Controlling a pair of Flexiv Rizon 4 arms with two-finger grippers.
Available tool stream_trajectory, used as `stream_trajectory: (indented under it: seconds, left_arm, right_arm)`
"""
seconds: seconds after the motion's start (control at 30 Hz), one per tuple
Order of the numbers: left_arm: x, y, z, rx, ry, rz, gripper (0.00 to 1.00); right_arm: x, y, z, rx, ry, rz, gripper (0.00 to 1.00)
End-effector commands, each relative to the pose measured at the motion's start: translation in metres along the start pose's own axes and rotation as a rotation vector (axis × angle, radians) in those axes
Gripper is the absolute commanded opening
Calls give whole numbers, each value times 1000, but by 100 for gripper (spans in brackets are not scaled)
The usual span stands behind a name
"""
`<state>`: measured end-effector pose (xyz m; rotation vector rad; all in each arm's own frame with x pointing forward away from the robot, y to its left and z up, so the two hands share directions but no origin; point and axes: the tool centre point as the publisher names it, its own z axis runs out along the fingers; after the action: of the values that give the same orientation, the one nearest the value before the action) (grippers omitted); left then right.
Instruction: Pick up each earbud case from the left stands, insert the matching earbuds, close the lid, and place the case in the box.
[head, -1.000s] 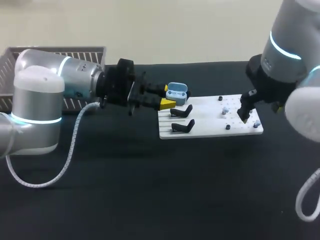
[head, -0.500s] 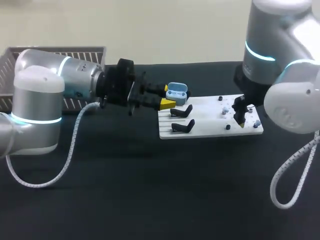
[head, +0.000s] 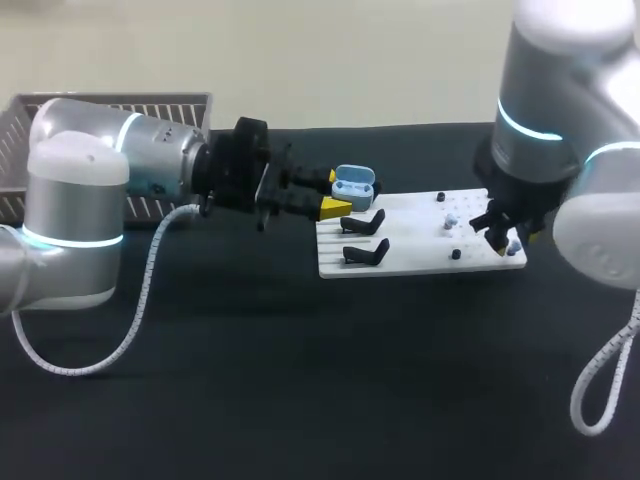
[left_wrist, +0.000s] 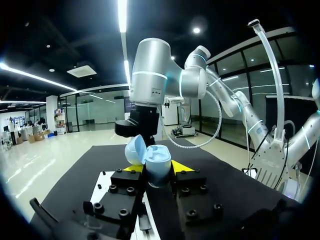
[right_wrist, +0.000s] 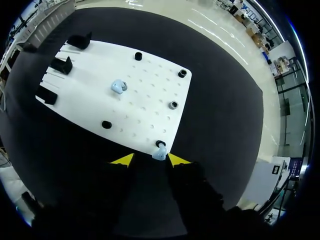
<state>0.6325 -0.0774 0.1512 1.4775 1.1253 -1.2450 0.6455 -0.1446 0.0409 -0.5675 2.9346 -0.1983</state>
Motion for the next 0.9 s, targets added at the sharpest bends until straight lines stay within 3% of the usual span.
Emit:
stream_trajectory:
  seconds: [0.03,0.47,0.9]
  left_arm:
    - [1,0,0,-2,-2,3,0]
    - [1,0,0,-2,-2,3,0]
    - [1,0,0,-2,-2,3,0]
  right_arm:
    - [2,-1,3,10,-18,2,38]
    - [-2,-10,11,15,-25,12,41]
    - [-3,-13,20,7,-26,15,38]
